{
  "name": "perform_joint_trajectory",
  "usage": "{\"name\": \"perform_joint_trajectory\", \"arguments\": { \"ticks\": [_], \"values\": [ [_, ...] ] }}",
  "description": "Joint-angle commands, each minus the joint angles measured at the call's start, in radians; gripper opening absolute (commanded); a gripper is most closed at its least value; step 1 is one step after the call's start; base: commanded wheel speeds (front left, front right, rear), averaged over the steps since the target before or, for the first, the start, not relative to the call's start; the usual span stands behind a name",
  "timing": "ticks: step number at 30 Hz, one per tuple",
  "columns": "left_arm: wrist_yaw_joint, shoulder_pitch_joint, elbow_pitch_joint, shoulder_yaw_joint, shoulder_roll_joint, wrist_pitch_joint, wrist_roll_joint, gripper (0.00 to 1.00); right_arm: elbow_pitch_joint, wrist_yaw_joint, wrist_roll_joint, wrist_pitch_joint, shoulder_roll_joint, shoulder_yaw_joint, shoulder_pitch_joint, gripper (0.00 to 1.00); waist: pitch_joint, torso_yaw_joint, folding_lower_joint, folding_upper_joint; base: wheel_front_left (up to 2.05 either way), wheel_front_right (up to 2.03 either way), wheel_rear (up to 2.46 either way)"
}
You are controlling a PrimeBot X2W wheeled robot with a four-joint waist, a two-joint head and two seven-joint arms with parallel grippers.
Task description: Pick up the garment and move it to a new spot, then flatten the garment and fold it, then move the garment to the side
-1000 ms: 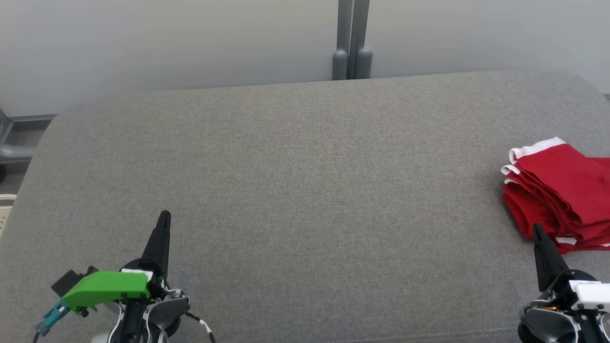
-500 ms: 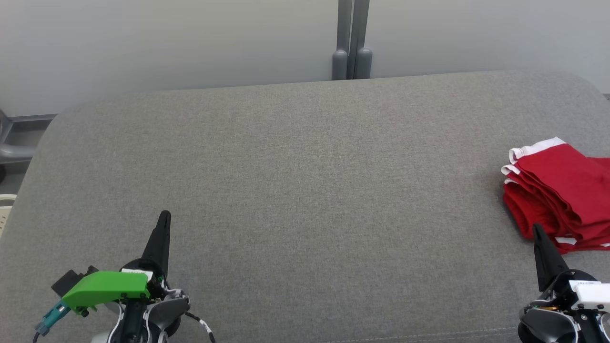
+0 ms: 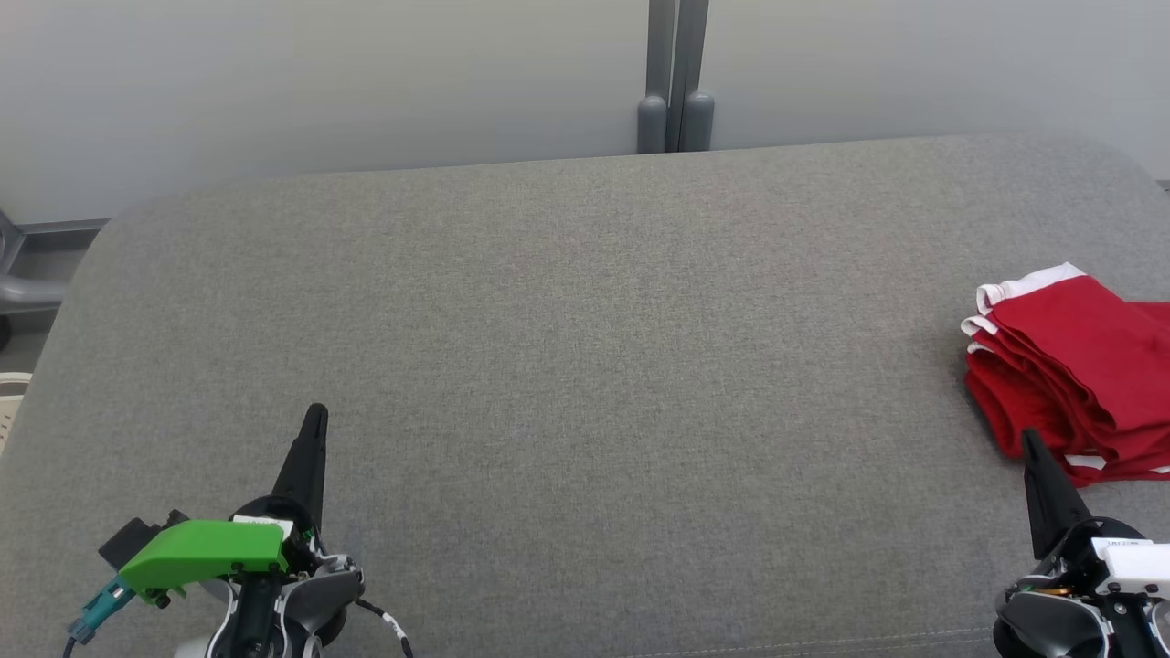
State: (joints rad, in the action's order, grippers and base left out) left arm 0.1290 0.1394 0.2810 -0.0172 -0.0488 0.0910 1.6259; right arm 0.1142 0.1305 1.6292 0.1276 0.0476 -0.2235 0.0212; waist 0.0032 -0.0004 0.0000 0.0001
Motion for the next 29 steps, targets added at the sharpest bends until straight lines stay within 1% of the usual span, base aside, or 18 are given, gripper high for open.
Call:
{"name": "perform_joint_trajectory", "arguments": {
  "ticks": [1,29],
  "values": [
    [0.006,0.016,-0.003,0.003,-0.001,0.0,0.004,0.0,-0.004,0.0,0.003,0.003,0.005,-0.003,0.015,0.0,0.0,0.0,0.0,-0.0001,0.0,0.0,0.0],
    [0.006,0.016,-0.004,0.003,-0.001,-0.001,0.004,0.0,-0.004,0.0,0.003,0.003,0.005,-0.003,0.015,0.0,0.0,0.0,0.0,-0.0001,0.0,0.0,0.0]
  ]
}}
